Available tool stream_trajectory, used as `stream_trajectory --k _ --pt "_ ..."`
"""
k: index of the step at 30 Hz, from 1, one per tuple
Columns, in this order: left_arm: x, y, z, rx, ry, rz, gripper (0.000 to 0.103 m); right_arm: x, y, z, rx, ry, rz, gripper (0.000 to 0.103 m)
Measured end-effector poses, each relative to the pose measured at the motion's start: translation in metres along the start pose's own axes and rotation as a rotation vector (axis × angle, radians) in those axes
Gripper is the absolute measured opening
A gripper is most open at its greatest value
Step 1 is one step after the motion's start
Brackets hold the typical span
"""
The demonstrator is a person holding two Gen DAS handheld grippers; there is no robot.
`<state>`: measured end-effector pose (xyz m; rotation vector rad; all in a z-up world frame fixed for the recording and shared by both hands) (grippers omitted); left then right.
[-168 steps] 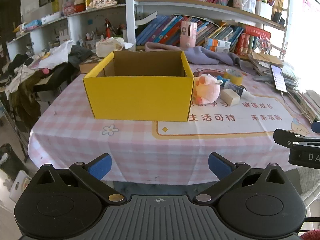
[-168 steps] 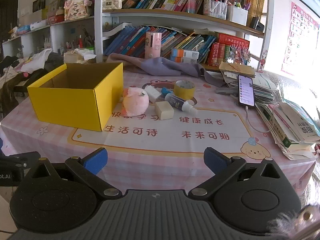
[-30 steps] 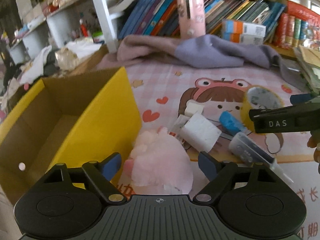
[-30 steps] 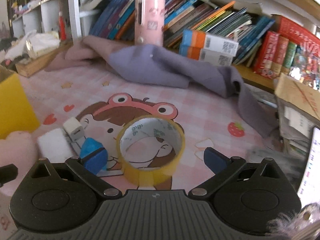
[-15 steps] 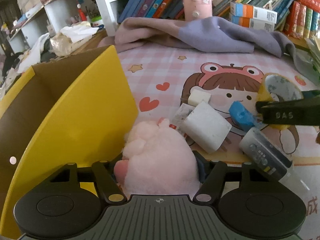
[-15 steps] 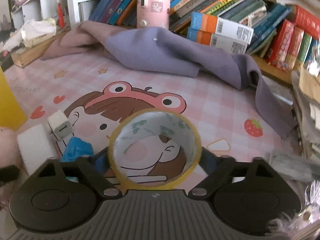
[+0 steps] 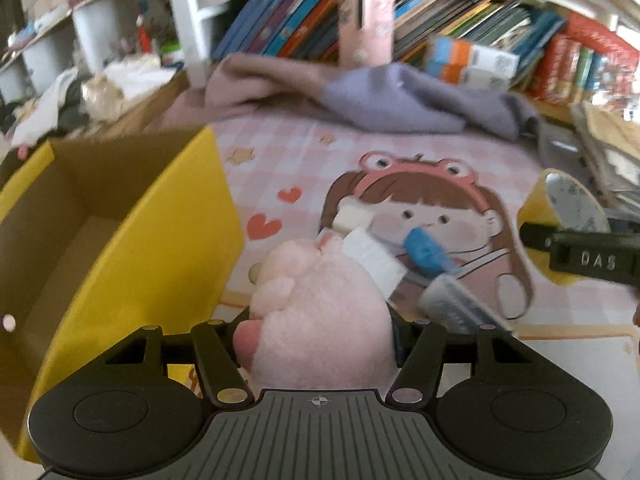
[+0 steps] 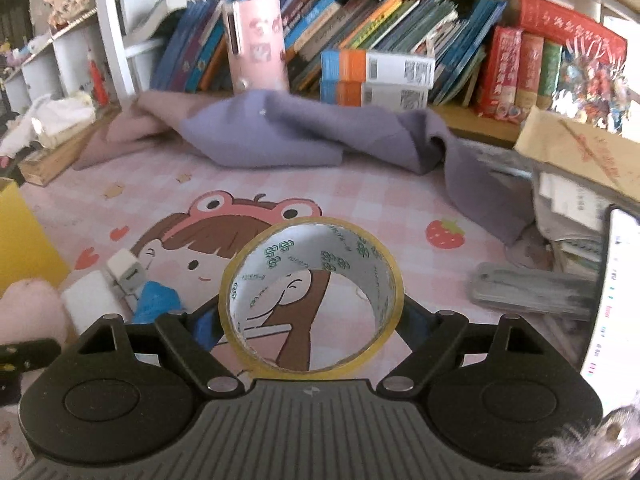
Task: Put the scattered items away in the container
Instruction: 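Lift and carry the pig in left tool while right tool carries tape roll to yellow box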
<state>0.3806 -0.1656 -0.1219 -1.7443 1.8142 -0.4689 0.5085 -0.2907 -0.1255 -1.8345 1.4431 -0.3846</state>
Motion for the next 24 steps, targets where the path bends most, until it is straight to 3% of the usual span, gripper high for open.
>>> stream_trajectory --k 7,13,24 --pt "0.002 -0.011 -0.044 0.074 0.042 0.032 0.06 -0.014 0.017 -0.051 0.002 -0.071 -0.008 0.084" --pt "0.004 0.001 -0.075 0.067 0.118 0.007 0.06 -0.03 0.04 -0.09 -0.005 -0.117 -0.002 0.084" --pt "0.031 0.011 -0.097 0.125 0.226 0.096 0.06 -0.027 0.062 -0.113 -0.029 -0.049 -0.011 0.084"
Point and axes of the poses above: each gripper's, at about its wrist camera, not at the fingertips, and z roughly the way its jaws point, x to its right, y to its underside, the point moved 10 cm from there along z, roughly the way its jaws point, and after that the axes turned 11 degrees about z, right-handed, at the moved point
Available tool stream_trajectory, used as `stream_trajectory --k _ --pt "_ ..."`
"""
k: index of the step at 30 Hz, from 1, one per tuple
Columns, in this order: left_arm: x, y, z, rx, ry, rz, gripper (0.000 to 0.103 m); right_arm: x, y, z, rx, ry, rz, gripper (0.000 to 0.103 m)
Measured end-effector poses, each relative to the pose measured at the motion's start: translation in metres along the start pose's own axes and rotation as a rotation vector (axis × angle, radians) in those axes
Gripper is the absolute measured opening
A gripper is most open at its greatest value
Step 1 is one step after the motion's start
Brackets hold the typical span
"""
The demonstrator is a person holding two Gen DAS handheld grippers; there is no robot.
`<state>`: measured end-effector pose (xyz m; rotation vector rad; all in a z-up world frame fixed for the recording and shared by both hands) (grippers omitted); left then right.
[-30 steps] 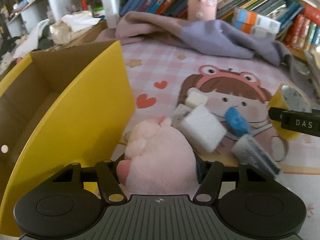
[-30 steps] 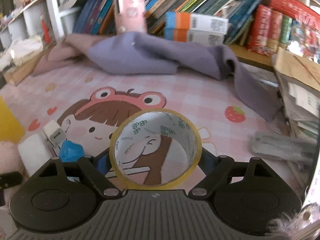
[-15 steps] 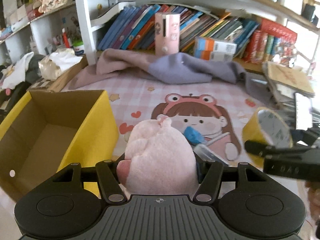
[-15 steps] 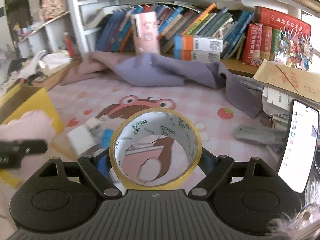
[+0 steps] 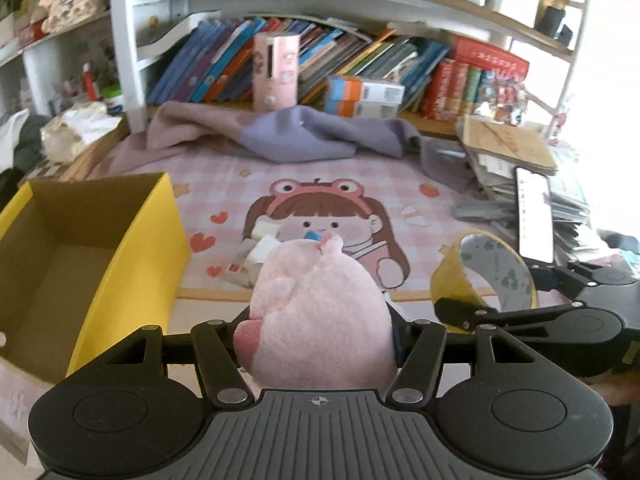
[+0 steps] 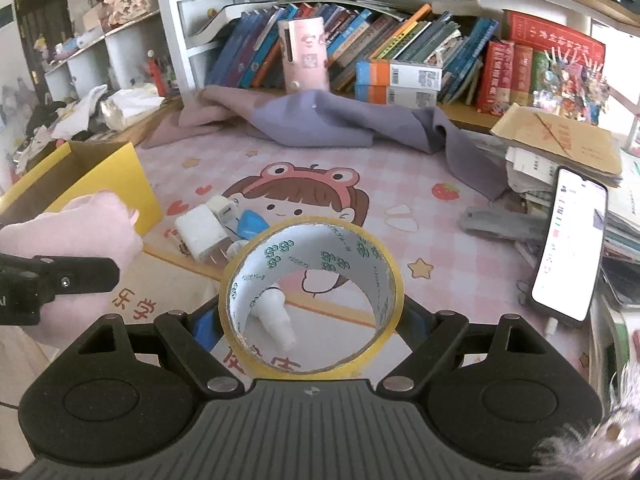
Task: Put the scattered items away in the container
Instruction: 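Lift and carry the pig in left tool while right tool carries tape roll to yellow box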
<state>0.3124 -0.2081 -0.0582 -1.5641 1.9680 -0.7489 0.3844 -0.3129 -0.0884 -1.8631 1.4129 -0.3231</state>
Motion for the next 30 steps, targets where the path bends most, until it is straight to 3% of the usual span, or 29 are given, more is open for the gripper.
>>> stream_trajectory --k 7,15,21,30 --pt "0.003 0.008 -0.01 0.043 0.1 0.028 0.06 -0.014 0.014 -0.011 -0.005 0.058 0.001 0.084" --pt "-0.009 0.021 -0.04 0.139 0.238 0.134 0.06 -0.043 0.03 -0.041 0.063 0.193 0.054 0.084" --pt "-0.035 0.053 -0.078 0.178 0.327 0.187 0.06 -0.092 0.059 -0.06 0.048 0.233 0.075 0.084" --pt "-0.085 0.098 -0.121 0.19 0.366 0.203 0.06 -0.171 0.104 -0.079 0.05 0.255 0.103 0.084"
Point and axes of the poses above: each gripper's, at about its wrist camera, not at the fingertips, and z roughly the way its jaws point, x to its right, y to its underside, the point moved 10 cm from there along z, roughly the way its jaws point, and after that the axes turned 11 degrees about z, right-handed, at the moved point
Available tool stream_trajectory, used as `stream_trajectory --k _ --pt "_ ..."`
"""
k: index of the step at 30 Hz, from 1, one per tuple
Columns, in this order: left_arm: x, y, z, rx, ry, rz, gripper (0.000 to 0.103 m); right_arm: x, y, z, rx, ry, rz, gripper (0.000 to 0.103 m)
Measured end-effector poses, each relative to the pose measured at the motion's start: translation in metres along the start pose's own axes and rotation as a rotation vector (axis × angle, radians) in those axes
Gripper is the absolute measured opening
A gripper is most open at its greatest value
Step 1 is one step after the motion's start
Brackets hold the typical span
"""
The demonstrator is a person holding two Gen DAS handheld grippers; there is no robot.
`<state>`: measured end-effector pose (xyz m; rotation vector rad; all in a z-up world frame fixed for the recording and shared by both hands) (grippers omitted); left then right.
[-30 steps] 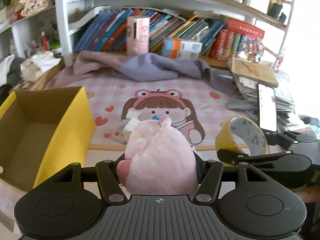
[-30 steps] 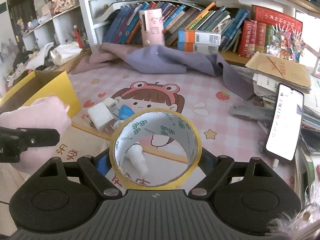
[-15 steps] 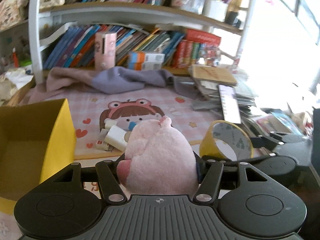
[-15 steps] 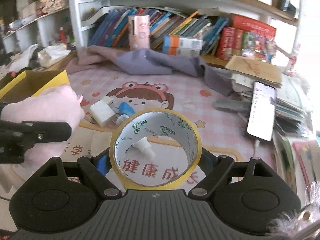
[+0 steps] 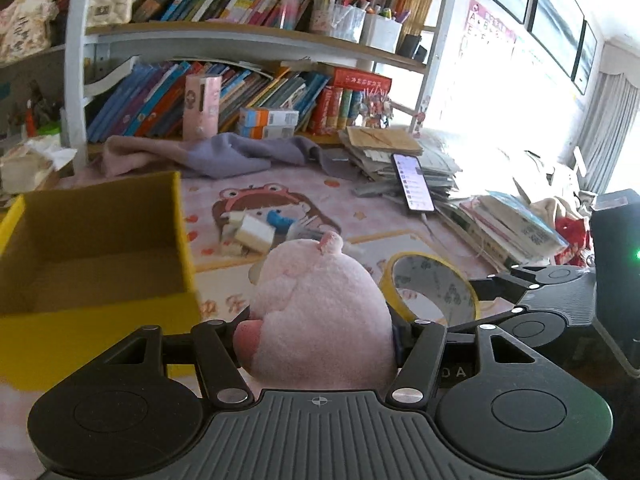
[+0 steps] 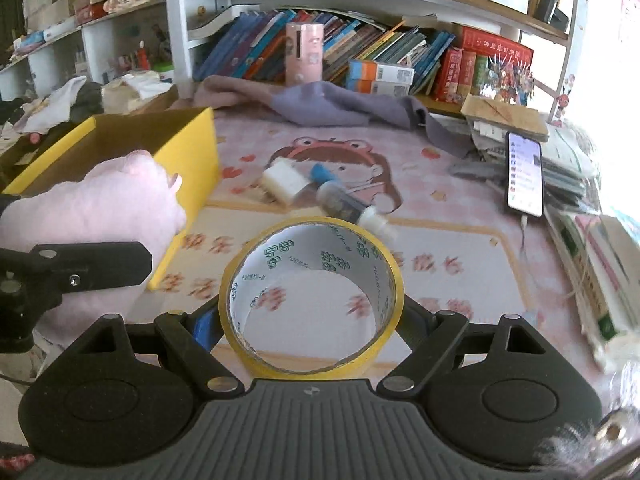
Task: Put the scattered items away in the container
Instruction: 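Lift and carry the pig in left tool while right tool carries tape roll to yellow box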
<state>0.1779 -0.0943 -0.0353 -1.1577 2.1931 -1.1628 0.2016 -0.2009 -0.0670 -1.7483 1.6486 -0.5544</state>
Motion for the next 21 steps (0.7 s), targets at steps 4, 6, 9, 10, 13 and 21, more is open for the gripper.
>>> stream_trajectory --k 4,6,9,10,13,21 --pt "-0.012 0.013 -0.02 0.005 -0.007 -0.013 0.06 -0.026 0.012 -0.012 0.003 -0.005 0.005 0.084" --pt "-0.019 0.016 -0.031 0.018 -0.018 -0.021 0.06 -0.037 0.013 -0.017 0.011 -0.009 -0.002 0.084" --pt "-0.031 0.02 -0.044 0.038 -0.039 -0.038 0.06 -0.053 0.013 -0.021 0.02 -0.02 -0.024 0.084" --pt "-0.036 0.022 -0.048 0.042 -0.047 -0.047 0.06 -0.061 0.013 -0.021 0.021 -0.028 -0.037 0.084" --pt "-0.051 0.027 -0.06 0.053 -0.072 -0.071 0.06 -0.081 0.011 -0.022 0.026 -0.053 -0.078 0.084" --pt "-0.101 0.022 -0.089 0.123 -0.193 -0.125 0.06 -0.132 -0.01 -0.03 0.105 -0.122 -0.2 0.084"
Point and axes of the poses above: each gripper's, at about its wrist camera, not at the fingertips, and z roughly the way its jaws point, x to its right, y to its underside, the point moved 10 cm from there along z, roughly the way its jaws point, and after that the axes turned 11 degrees about z, right-handed, at the moved point
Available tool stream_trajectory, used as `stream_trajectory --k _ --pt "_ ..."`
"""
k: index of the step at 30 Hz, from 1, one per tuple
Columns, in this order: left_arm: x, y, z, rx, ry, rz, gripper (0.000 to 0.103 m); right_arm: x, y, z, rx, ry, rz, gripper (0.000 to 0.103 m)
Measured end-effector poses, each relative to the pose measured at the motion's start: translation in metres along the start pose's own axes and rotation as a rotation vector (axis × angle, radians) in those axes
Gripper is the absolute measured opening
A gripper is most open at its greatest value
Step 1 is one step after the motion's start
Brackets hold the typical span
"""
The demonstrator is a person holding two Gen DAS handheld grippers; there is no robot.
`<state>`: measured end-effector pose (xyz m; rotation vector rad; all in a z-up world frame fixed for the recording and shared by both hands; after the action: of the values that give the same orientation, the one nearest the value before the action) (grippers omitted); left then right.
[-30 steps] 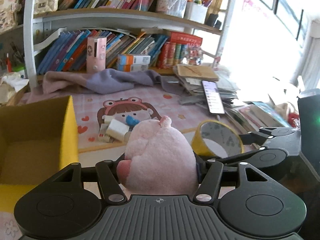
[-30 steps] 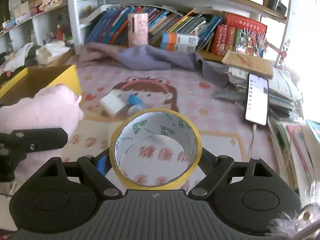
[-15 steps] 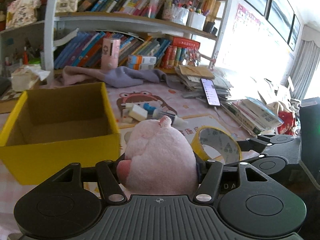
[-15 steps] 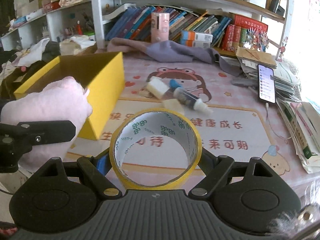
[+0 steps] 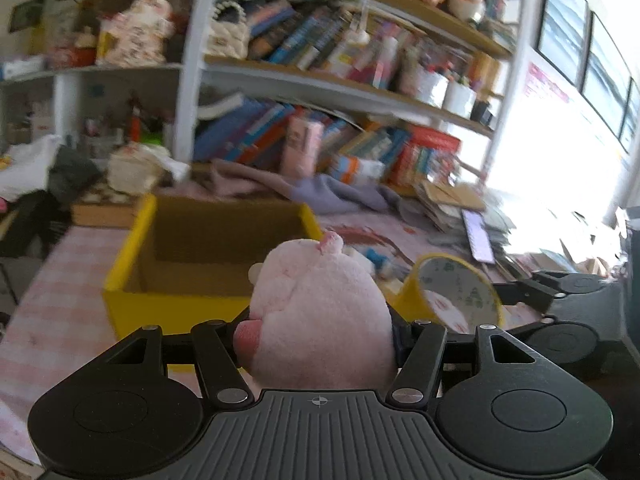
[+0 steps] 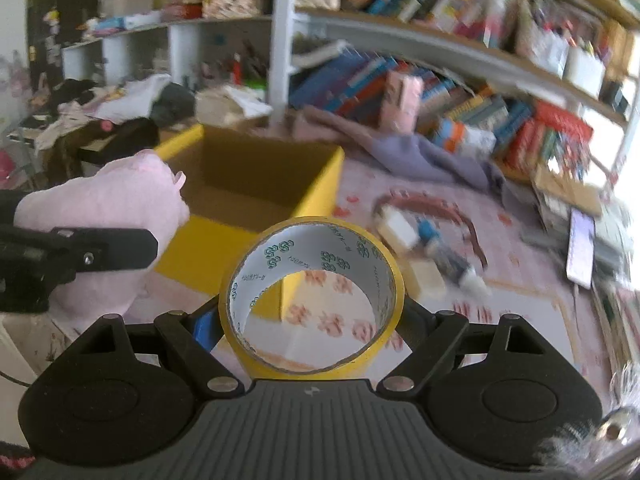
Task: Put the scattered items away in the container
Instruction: 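Lift and carry the pig in left tool while right tool carries tape roll to yellow box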
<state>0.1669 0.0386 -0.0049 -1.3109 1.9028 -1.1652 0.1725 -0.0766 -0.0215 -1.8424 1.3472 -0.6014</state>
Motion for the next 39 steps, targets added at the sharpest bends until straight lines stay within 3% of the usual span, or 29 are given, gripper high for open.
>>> stream_trajectory --k 9,13,18,28,31,39 --pt "-0.052 -0.067 0.012 0.13 -0.108 0.009 0.06 -0.031 -0.074 0.022 0.146 -0.089 -0.075 0.084" --pt "-0.063 -0.08 0.03 0.139 -0.125 0.027 0.06 -0.045 -0.094 0.045 0.168 -0.123 -0.111 0.084" --pt "-0.079 -0.072 0.073 0.057 -0.139 0.022 0.061 -0.062 -0.098 0.094 0.103 -0.159 -0.131 0.084" --pt "-0.105 -0.043 0.143 -0.136 -0.114 0.026 0.061 -0.075 -0.078 0.176 -0.083 -0.199 -0.344 0.084" --pt "-0.119 -0.034 0.165 -0.21 -0.134 0.007 0.061 -0.075 -0.068 0.196 -0.145 -0.209 -0.422 0.085" --pt "-0.132 -0.02 0.196 -0.312 -0.203 0.055 0.061 -0.07 -0.054 0.222 -0.245 -0.255 -0.532 0.085"
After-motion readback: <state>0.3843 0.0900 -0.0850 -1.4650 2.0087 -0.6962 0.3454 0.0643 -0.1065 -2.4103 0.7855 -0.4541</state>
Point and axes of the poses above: each gripper's, at about its wrist camera, not at the fingertips, and z roughly the way its jaws point, x to its right, y to its underside, the point moved 10 cm from there along z, roughly the way its jaws point, and after that the axes turned 11 degrees about z, right-handed, at the moved point
